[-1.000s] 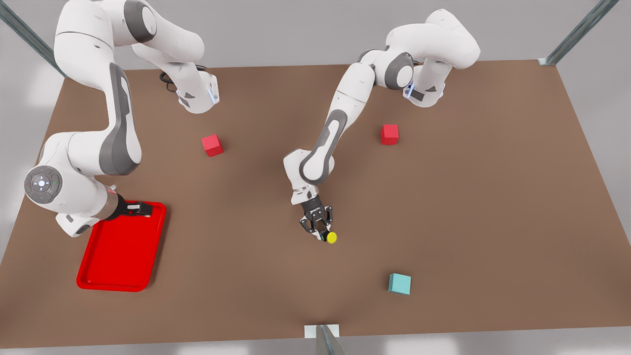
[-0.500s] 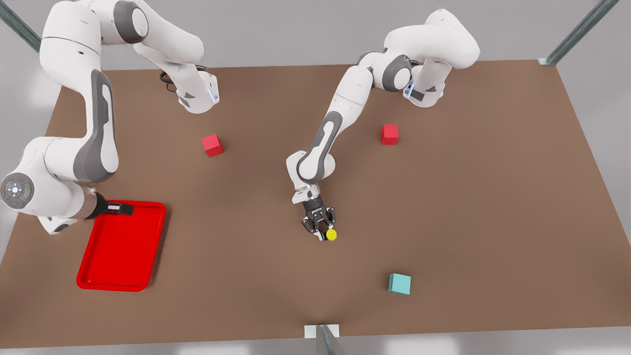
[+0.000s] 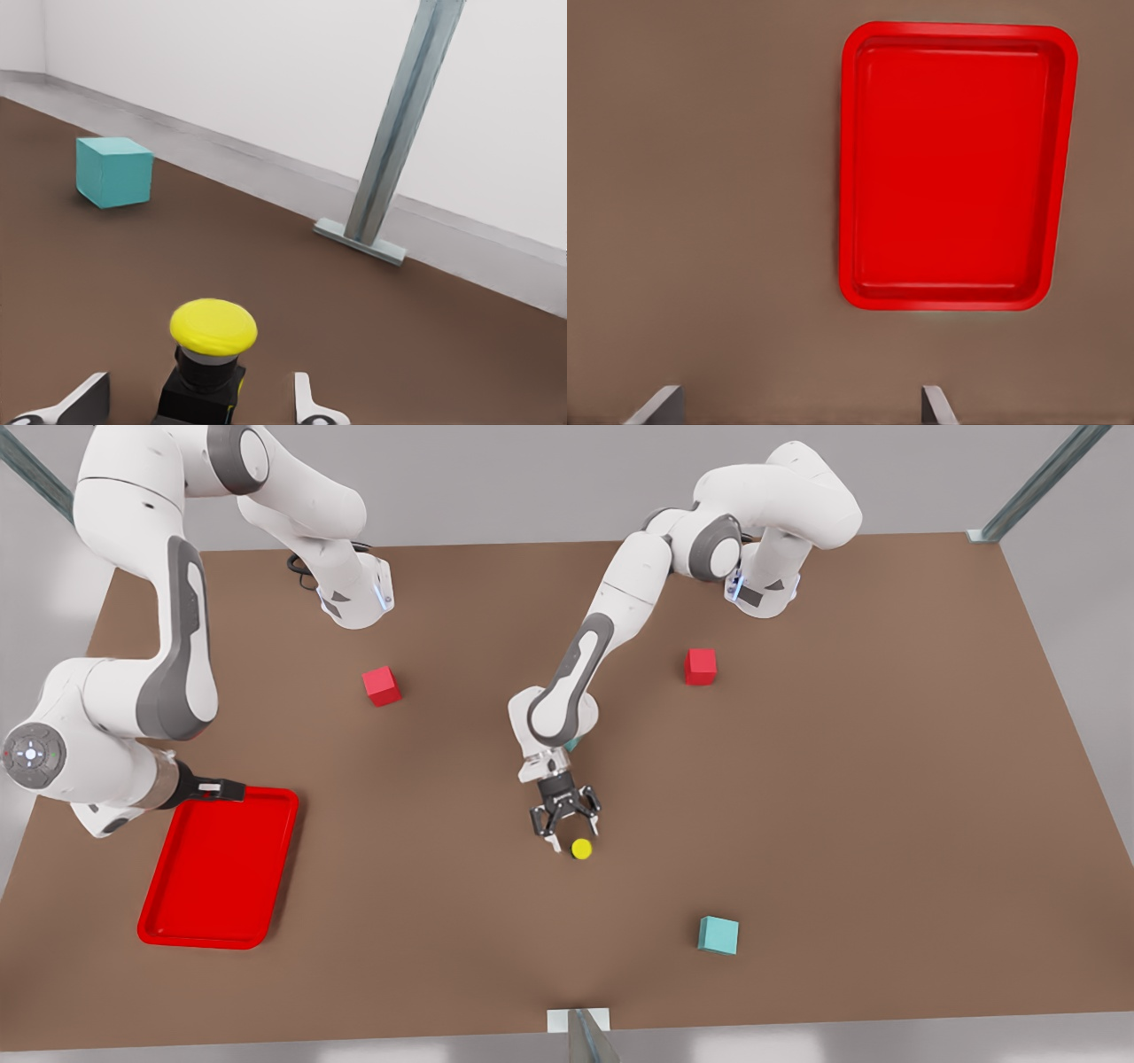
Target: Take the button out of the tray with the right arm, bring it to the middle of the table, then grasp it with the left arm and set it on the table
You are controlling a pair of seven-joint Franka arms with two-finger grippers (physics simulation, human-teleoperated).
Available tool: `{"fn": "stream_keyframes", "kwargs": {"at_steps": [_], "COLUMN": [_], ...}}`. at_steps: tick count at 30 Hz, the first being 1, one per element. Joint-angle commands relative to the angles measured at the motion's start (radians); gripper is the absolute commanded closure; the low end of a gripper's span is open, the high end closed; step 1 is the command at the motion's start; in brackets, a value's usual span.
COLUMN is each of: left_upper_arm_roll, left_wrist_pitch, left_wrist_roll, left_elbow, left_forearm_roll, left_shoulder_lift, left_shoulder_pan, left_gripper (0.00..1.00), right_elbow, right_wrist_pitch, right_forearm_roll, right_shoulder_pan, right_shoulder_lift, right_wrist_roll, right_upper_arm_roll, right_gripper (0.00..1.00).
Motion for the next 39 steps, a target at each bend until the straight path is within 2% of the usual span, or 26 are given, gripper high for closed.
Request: {"fn": "stream_keyframes", "kwargs": {"at_steps": [1,5,7,10,12,13,15,16,17,19,20,21,22,23,28,39], "left_upper_arm_roll": [-0.008,-0.019,-0.054,-0.063,-0.074,-0.077,-0.078,-0.077,-0.077,-0.077,-0.283,-0.525,-0.526,-0.526,-0.537,-0.54], "left_wrist_pitch": [-0.008,-0.011,-0.011,-0.01,-0.019,-0.137,-0.361,-0.497,-0.74,-0.818,-0.838,-0.827,-0.695,-0.626,-0.678,-0.692], "left_wrist_roll": [0.008,0.014,0.045,0.073,0.243,0.535,1.26,1.676,2.166,2.486,2.469,2.457,2.458,2.458,2.467,2.466], "left_elbow": [-0.012,-0.023,-0.085,-0.114,-0.18,-0.185,-0.173,-0.151,-0.039,-0.033,-0.056,-0.148,-0.342,-0.432,-0.434,-0.438], "left_forearm_roll": [-0.012,-0.047,-0.055,-0.086,-0.239,-0.447,-0.786,-0.986,-1.076,-1.171,-1.172,-1.152,-1.058,-1.052,-1.041,-1.026], "left_shoulder_lift": [-0.025,-0.059,-0.151,-0.206,-0.352,-0.47,-0.68,-0.769,-0.784,-0.846,-0.905,-0.991,-1.121,-1.168,-1.168,-1.169], "left_shoulder_pan": [-0.005,-0.019,-0.018,-0.01,-0.001,0.019,0.18,0.316,0.508,0.682,0.902,1.119,1.117,1.124,1.122,1.119], "left_gripper": [0.0,0.0,0.0,0.0,0.0,0.0,0.0,0.0,0.0,0.0,0.0,0.0,0.0,0.0,0.0,0.0], "right_elbow": [-0.001,0.005,0.007,0.007,0.007,0.005,0.005,0.005,0.005,0.004,0.002,-0.002,-0.007,-0.007,-0.024,-0.016], "right_wrist_pitch": [-0.016,-0.01,-0.01,-0.014,-0.016,-0.017,-0.017,-0.017,-0.017,-0.016,-0.016,-0.014,-0.014,-0.016,-0.031,-0.043], "right_forearm_roll": [-0.002,0.005,0.005,0.004,0.004,0.004,0.001,-0.001,-0.002,-0.002,-0.002,-0.002,-0.001,-0.001,-0.002,-0.002], "right_shoulder_pan": [0.011,0.003,0.001,0.001,0.001,0.0,0.0,0.0,0.0,0.0,0.0,-0.005,-0.012,-0.011,-0.009,-0.008], "right_shoulder_lift": [0.003,0.006,0.017,0.017,0.017,0.017,0.017,0.017,0.017,0.017,0.018,0.006,-0.008,-0.025,-0.069,-0.062], "right_wrist_roll": [-0.008,0.001,-0.002,-0.007,-0.008,-0.011,-0.011,-0.01,-0.011,-0.011,-0.011,-0.011,-0.01,-0.01,0.0,0.006], "right_upper_arm_roll": [0.001,0.004,0.004,0.004,0.004,0.004,0.004,0.002,0.002,0.002,0.002,0.002,0.004,0.004,0.004,0.004], "right_gripper": [0.0,0.0,0.0,0.0,0.0,0.0,0.0,0.0,0.0,0.0,0.0,0.0,0.0,0.0,0.0,0.0]}}
